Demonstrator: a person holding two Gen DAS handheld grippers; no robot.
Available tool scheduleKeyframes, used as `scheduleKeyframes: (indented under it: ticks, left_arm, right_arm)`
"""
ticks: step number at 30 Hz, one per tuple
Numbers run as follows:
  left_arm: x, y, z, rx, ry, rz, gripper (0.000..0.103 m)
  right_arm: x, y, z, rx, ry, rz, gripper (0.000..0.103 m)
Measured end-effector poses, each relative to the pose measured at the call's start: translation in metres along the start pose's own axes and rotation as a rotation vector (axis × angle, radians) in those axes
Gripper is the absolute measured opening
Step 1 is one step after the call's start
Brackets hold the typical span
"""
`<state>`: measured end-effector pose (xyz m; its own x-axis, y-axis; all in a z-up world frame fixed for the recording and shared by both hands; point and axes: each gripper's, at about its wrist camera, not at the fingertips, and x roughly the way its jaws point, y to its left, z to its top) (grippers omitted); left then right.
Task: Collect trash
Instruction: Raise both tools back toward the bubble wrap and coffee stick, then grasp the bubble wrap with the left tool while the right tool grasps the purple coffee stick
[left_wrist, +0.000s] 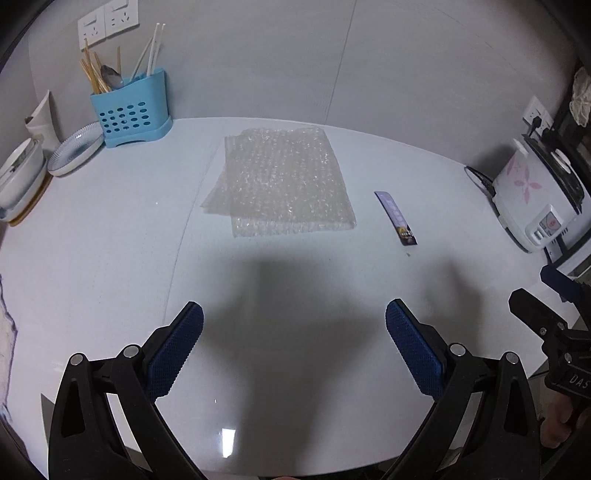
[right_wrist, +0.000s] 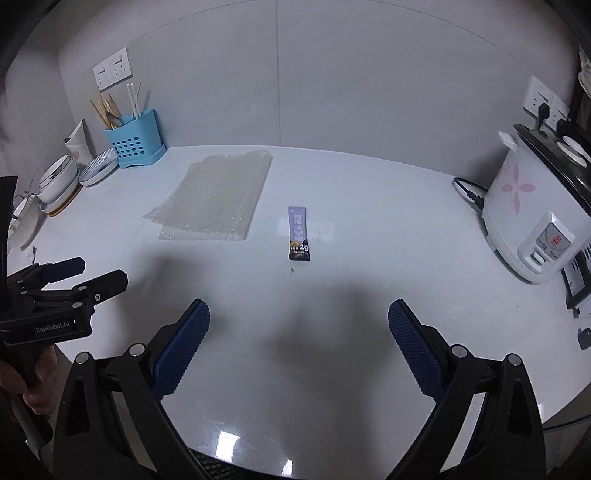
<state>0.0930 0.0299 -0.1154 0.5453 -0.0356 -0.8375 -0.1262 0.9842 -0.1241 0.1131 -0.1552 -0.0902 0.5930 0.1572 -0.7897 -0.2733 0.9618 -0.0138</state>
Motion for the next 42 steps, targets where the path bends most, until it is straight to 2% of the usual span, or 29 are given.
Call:
scheduleKeyframes:
  ticks: [14,19,25,36,39,42]
  left_arm:
    - [0.094,0.015,0.079,-0.092,0.091,0.070,0.097]
    - [0.128,0.022,0.097,-0.085,0.127,0.108,0.097]
    - [0.162,0.034,0.108,-0.124,0.180,0.132,0.097]
    - [0.187,0.036,0.116,-0.111,0.264,0.178,0.095]
    - [0.189,0.032,0.118,-0.100,0.281,0.181,0.092]
    - [0.188,0.028,0.120,-0.104,0.310,0.192,0.084]
  right_arm:
    - [0.104,-0.019,0.059,-0.007,0.103,0.030,0.093]
    - [0.149,-0.021,0.072,0.003,0.170,0.027,0.093]
    - [0.178,-0.017,0.084,0.010,0.220,0.016,0.093]
    - [0.205,-0.012,0.081,0.000,0.301,0.023,0.067]
    - [0.209,-0.011,0.079,0.007,0.315,0.023,0.057]
    - [0.210,-0.010,0.076,0.010,0.327,0.015,0.053]
